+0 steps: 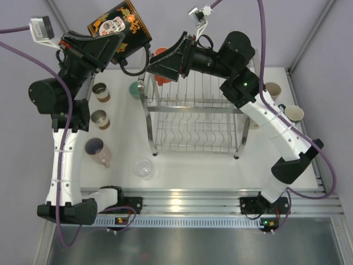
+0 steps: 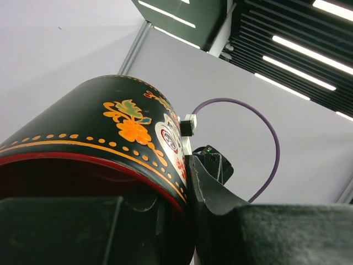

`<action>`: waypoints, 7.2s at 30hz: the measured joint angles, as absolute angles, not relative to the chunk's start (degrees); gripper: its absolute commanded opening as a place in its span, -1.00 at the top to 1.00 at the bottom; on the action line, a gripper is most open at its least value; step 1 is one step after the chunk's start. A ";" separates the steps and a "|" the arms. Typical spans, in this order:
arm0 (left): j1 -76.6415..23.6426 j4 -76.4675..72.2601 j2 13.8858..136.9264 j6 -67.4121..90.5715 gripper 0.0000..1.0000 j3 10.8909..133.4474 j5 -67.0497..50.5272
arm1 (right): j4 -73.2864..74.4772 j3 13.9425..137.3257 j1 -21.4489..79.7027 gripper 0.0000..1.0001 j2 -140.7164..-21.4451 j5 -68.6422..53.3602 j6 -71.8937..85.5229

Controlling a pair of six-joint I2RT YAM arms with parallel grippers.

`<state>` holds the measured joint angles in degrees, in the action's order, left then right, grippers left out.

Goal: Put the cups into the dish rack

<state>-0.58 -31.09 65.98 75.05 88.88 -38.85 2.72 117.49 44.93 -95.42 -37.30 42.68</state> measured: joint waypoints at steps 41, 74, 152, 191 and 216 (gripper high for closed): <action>-21.06 -33.26 75.09 59.88 1.00 90.32 -36.18 | -9.19 102.74 43.59 0.09 -90.15 -32.21 49.82; -25.41 -34.87 78.17 58.22 0.00 86.78 -34.94 | -24.86 85.62 35.07 1.00 -84.27 -35.22 63.22; -25.91 28.67 57.54 23.81 -0.96 88.44 11.49 | 52.40 117.19 35.05 1.00 -90.87 -2.39 5.96; -25.91 28.71 58.39 22.74 -0.96 88.44 11.66 | 50.78 118.63 36.60 0.39 -92.53 -2.83 5.10; -25.91 28.67 59.20 22.35 -0.96 87.61 11.64 | 48.69 116.73 36.01 0.70 -84.12 -2.66 3.86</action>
<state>-25.91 28.67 59.20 22.35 87.61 11.64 48.69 116.73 36.01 -84.12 -2.66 3.86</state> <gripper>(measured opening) 0.980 0.233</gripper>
